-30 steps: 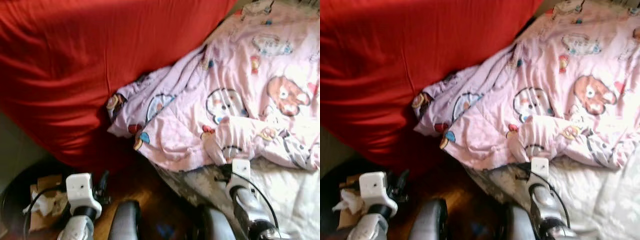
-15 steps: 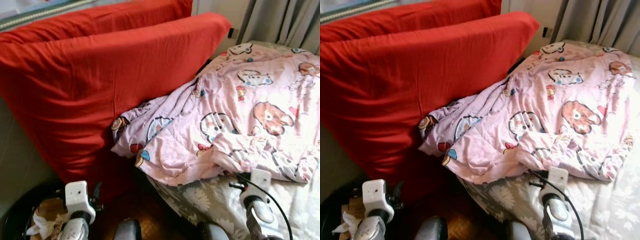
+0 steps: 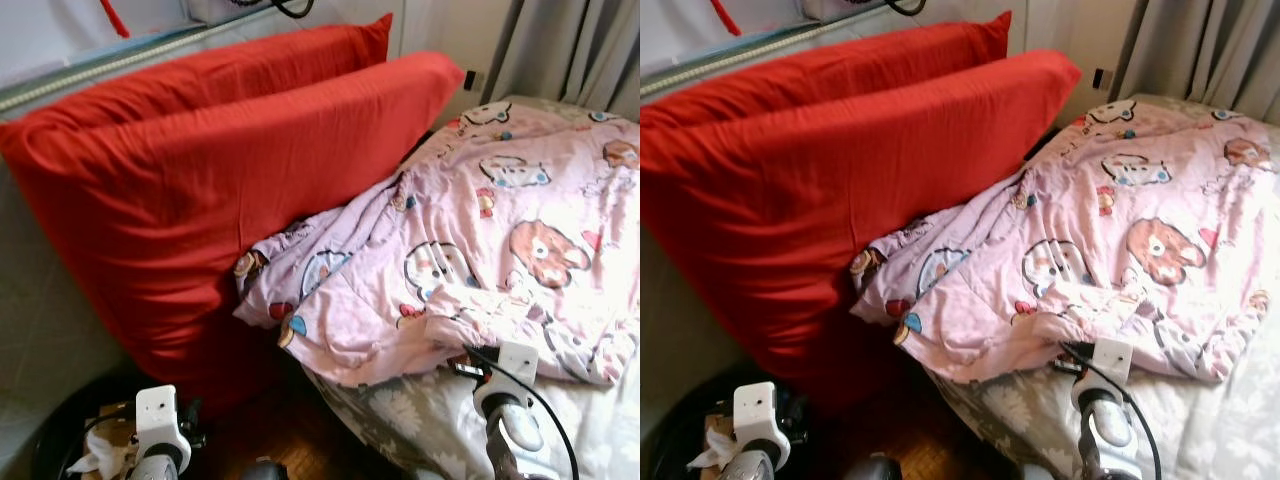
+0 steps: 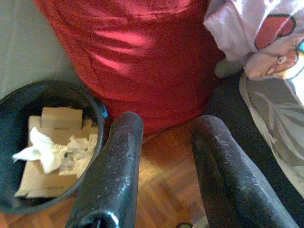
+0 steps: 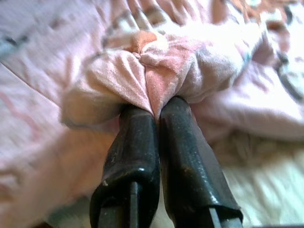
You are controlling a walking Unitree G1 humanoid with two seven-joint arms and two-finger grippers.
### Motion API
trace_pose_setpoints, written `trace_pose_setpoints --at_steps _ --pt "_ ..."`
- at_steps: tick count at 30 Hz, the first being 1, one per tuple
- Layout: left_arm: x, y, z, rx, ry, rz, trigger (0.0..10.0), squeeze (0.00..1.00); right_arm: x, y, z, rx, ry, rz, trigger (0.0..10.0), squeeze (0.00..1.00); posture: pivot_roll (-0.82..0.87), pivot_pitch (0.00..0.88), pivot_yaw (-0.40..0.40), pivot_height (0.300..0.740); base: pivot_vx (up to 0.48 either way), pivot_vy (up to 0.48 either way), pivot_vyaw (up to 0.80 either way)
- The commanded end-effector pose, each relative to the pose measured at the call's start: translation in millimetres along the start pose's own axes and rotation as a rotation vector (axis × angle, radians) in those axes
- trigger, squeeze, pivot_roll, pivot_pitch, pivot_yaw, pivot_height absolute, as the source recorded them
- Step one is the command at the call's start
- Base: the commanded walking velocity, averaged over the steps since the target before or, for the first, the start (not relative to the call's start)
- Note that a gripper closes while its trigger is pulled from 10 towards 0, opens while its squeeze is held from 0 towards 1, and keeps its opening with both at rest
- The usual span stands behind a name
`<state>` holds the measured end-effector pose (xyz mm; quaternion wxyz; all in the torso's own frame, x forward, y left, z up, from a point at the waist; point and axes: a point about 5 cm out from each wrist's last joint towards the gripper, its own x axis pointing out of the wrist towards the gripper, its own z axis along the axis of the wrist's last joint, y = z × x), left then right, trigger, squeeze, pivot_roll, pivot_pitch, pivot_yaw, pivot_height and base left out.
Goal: Clean up the room
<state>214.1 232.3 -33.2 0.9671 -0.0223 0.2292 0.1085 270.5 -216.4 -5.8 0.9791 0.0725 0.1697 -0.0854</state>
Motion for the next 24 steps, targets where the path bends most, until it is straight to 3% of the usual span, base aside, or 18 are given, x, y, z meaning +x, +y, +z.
trace_pose_setpoints --at_steps 1,11,17,24 --pt "-3.9 9.7 -11 0.000 0.044 0.047 10.0 0.00 1.4 3.0 2 -0.003 -0.004 0.006 10.0 0.00 0.08 0.000 0.028 0.740 0.000 0.000 0.00" --pt "-18.2 16.0 -45 -0.001 0.191 0.074 10.0 0.00 -2.1 3.1 -4 -0.025 0.010 0.021 10.0 0.00 0.08 0.000 0.035 0.740 0.000 0.000 0.00" --pt "-19.3 18.2 -47 -0.025 0.202 0.093 10.0 0.00 2.0 1.1 3 0.014 -0.010 -0.016 10.0 0.00 0.07 0.000 0.047 0.740 0.000 0.000 0.00" --pt "-27.2 18.0 -61 -0.009 0.270 0.086 10.0 0.00 -0.4 3.8 -3 0.016 0.005 -0.021 10.0 0.00 0.08 0.000 0.054 0.740 0.000 0.000 0.00"
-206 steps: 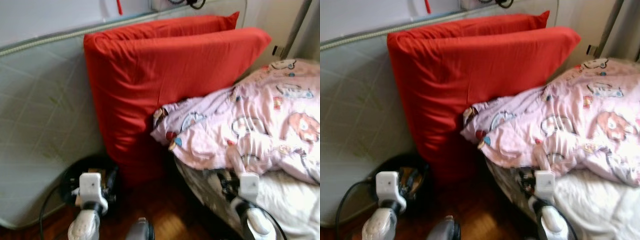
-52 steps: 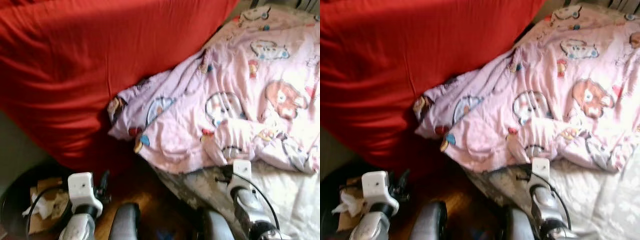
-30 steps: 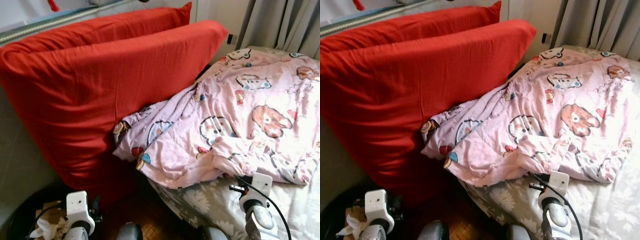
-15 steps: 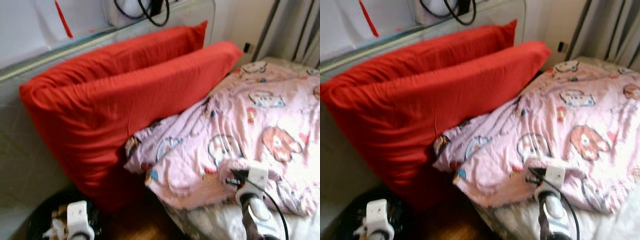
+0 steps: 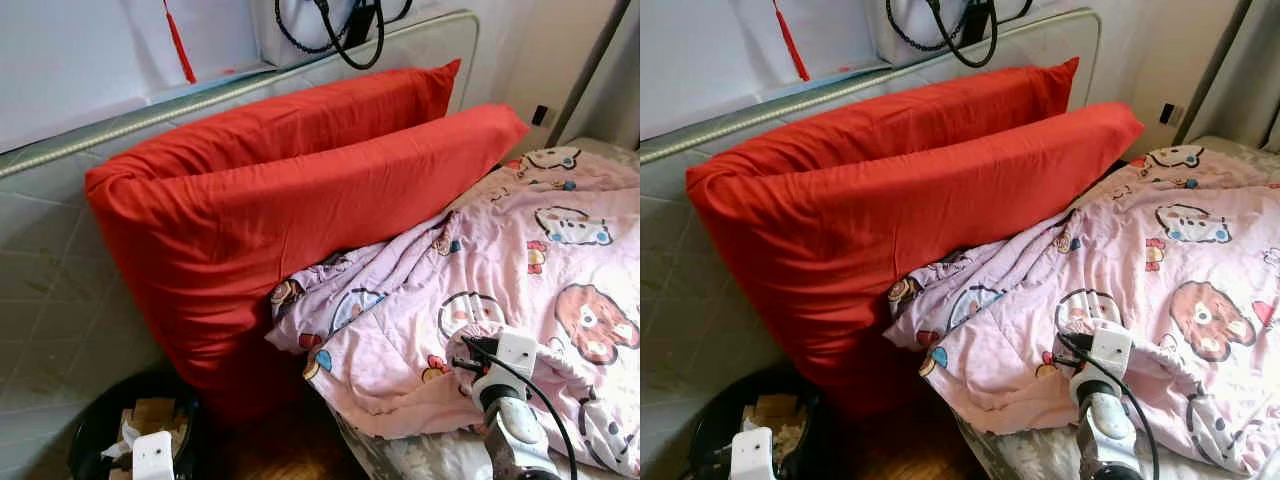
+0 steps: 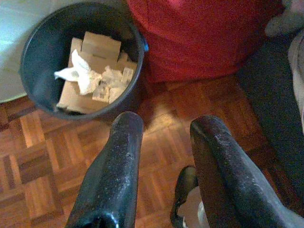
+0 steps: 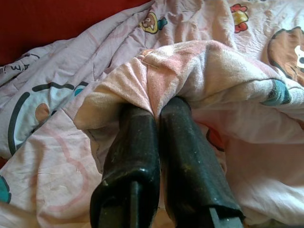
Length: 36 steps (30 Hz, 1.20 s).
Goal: Clean up the room
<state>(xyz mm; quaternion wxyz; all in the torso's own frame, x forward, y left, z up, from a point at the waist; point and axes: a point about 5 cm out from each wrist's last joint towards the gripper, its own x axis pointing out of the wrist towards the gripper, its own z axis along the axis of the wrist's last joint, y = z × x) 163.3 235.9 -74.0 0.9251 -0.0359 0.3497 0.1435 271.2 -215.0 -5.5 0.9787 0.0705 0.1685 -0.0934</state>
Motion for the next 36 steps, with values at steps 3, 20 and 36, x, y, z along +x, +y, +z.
trace_pose_setpoints --at_steps 3,20,36 --pt "-1.0 3.4 -4 0.009 0.023 0.004 10.0 0.00 -1.1 2.6 -3 0.020 0.010 -0.010 10.0 0.00 0.08 0.000 0.056 0.740 0.000 0.000 0.00" --pt "-3.0 4.6 -11 0.000 0.055 -0.008 10.0 0.00 -2.1 -4.7 -4 0.020 0.018 -0.048 10.0 0.00 0.07 0.000 0.065 0.740 0.000 0.000 0.00" --pt "-5.2 7.1 -17 -0.006 0.087 -0.003 10.0 0.00 -2.7 8.0 -9 0.033 0.033 -0.025 10.0 0.00 0.08 0.000 0.070 0.740 -0.047 0.000 0.00"
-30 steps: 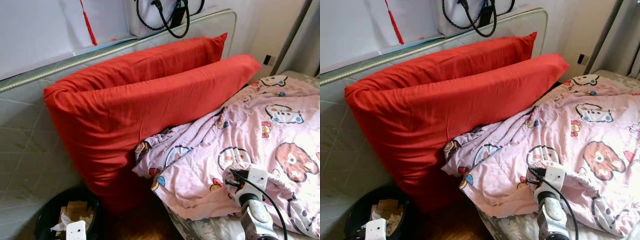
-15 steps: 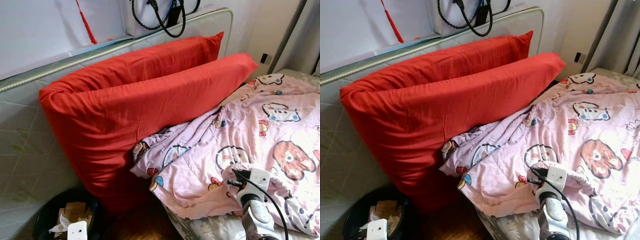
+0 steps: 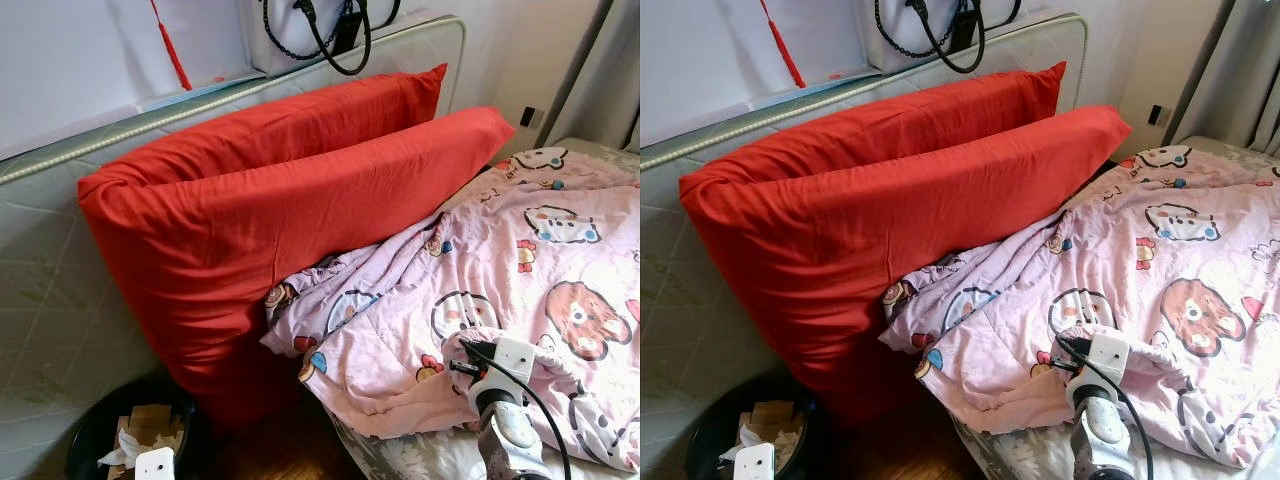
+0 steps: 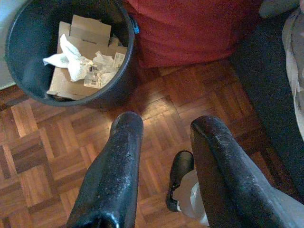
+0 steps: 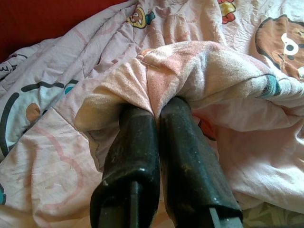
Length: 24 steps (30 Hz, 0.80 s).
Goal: Clean up the room
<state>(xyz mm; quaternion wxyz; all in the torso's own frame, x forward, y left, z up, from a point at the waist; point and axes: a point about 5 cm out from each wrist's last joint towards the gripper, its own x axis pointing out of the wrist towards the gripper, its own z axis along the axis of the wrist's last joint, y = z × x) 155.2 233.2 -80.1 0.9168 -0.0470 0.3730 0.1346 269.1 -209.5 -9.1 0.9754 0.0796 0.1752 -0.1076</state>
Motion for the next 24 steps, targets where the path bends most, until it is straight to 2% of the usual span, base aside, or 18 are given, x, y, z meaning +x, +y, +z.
trace_pose_setpoints --at_steps 1,24 --pt "-2.9 8.3 -7.4 0.001 0.038 0.019 10.0 0.00 -1.6 3.1 -5.1 0.012 0.022 -0.001 10.0 0.00 0.08 0.000 0.072 0.740 -0.266 0.000 0.00" --pt "-2.3 14.7 -5.5 0.016 0.050 0.012 10.0 0.00 -1.2 -6.0 -1.8 0.028 0.005 -0.069 10.0 0.00 0.08 0.000 0.090 0.740 -0.281 0.000 0.00"
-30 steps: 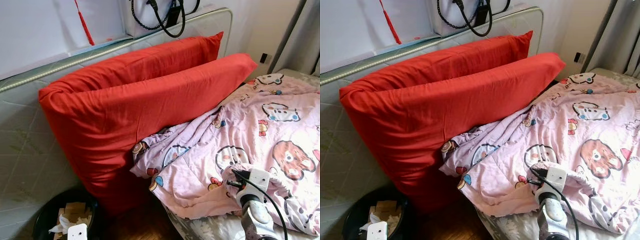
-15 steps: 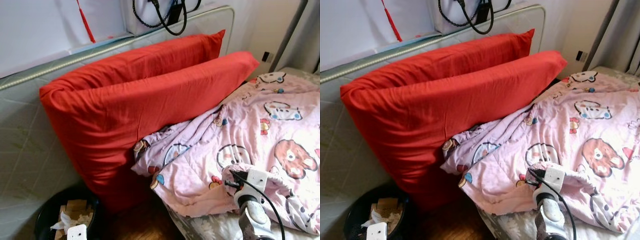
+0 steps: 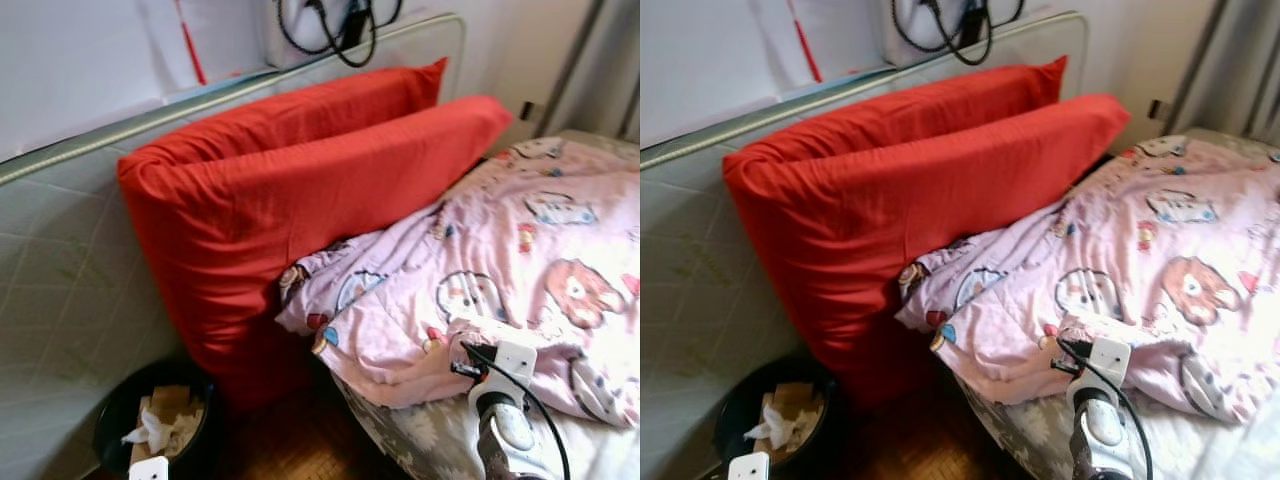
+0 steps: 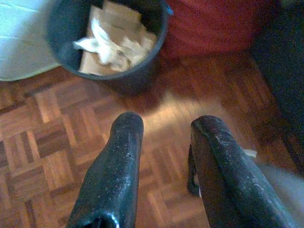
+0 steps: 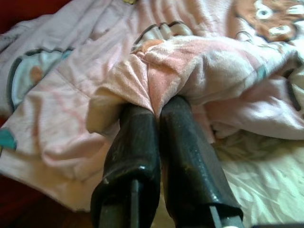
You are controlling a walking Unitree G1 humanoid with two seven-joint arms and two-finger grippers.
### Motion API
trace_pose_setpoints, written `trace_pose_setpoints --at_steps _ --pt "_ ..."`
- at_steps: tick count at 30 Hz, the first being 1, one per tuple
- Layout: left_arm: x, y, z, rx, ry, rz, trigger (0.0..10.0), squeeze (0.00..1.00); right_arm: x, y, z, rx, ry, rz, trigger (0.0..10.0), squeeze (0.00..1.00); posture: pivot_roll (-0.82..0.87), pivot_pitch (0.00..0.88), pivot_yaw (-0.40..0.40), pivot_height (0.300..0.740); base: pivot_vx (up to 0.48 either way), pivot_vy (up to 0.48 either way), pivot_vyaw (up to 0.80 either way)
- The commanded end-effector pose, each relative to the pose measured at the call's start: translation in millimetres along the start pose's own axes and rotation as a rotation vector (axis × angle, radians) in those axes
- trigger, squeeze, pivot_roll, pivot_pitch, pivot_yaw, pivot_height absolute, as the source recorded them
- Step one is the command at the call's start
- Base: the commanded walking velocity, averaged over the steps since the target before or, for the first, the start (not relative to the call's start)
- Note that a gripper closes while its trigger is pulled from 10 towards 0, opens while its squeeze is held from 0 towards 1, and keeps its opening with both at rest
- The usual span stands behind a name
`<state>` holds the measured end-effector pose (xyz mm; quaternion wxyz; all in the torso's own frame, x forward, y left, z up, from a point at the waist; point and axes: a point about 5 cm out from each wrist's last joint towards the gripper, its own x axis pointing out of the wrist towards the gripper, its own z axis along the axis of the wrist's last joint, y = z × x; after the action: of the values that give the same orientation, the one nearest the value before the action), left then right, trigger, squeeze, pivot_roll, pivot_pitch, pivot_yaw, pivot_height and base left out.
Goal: Clean up the room
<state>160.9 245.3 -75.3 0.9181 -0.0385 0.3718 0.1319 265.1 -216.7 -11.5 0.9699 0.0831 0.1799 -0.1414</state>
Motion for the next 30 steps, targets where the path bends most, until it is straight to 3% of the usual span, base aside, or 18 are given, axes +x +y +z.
trace_pose_setpoints --at_steps 1,30 --pt "-5.2 3.7 -14.3 -0.001 0.051 0.008 10.0 0.00 0.6 0.3 1.3 0.005 -0.004 -0.013 10.0 0.00 0.08 0.000 0.090 0.740 -0.281 0.000 0.00" --pt "-3.1 -2.5 -11.8 -0.002 0.049 -0.002 10.0 0.00 -0.8 -2.1 2.8 0.017 -0.030 -0.025 10.0 0.00 0.07 0.000 0.087 0.740 -0.284 0.000 0.00"
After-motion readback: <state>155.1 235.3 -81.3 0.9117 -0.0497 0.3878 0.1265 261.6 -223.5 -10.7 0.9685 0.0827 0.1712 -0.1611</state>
